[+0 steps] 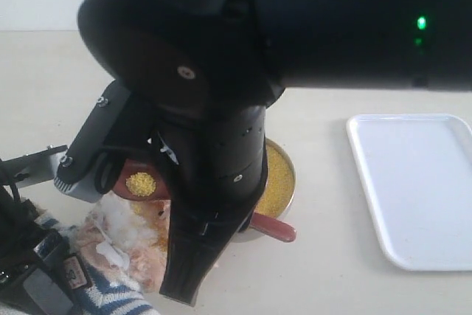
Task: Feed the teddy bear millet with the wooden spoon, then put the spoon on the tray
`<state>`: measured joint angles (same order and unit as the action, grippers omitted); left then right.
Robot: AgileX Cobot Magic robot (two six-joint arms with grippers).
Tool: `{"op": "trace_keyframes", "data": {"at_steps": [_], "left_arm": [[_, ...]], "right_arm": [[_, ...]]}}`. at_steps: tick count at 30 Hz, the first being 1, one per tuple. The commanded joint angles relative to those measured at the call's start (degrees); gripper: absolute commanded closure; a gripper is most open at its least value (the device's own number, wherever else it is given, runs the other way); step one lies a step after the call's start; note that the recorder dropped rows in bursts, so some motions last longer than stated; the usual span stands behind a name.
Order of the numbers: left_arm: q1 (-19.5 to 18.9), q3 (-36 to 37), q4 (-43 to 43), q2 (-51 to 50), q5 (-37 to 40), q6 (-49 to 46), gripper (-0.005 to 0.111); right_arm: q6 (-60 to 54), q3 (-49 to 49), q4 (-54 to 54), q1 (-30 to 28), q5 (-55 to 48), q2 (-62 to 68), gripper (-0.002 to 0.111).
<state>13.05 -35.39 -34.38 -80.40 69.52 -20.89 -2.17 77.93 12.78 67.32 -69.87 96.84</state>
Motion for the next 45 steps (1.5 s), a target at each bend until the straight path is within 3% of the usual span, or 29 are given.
{"op": "trace_keyframes", "data": {"at_steps": [1,45], "left_arm": [[0.3,0.1,-0.6,0.1,0.4,-0.5,0.103],[0.2,-0.3,-1.2,0.1,0.4,-1.3,0.103]], "right_arm": [[-1.4,-0.1,0.4,0.0,-0.1,-0.2,0.109],[-6.4,-3.8,8.3,1.3,-0.1,-0.2,0.109]]}}
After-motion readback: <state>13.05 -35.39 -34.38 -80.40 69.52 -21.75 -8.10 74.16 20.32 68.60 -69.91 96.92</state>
